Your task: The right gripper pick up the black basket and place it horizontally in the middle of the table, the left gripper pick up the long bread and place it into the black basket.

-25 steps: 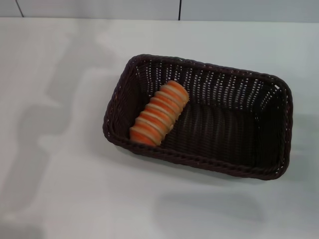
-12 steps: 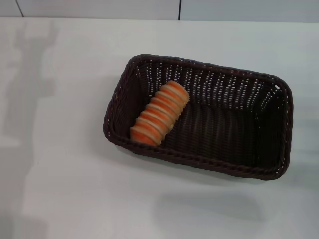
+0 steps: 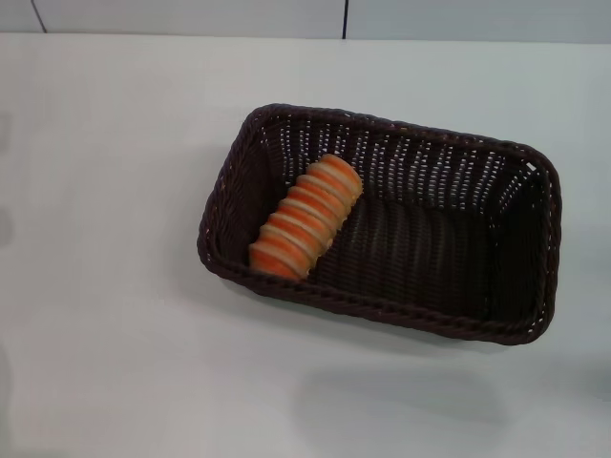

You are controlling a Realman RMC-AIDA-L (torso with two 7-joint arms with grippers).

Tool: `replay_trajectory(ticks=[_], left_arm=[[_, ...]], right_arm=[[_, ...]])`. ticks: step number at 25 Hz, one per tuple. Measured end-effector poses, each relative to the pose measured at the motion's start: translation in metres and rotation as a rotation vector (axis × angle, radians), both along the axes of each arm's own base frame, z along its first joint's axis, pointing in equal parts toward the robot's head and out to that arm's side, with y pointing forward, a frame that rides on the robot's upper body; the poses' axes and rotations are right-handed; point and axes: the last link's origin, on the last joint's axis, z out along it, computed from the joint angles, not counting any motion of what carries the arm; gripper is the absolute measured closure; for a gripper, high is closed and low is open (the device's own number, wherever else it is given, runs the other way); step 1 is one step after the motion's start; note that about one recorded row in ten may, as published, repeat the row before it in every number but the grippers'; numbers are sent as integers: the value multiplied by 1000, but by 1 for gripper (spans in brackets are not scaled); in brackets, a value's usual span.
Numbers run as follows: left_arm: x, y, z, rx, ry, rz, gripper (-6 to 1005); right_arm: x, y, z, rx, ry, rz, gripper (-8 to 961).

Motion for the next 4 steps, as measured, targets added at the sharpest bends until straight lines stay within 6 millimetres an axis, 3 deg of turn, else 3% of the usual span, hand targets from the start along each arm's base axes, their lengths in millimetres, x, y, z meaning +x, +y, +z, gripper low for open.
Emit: replay_trajectory(ticks=[4], left_arm=[[-9, -15, 1, 20, 7, 13, 208]], right_arm=[[1, 0, -2, -1, -3, -4, 169]])
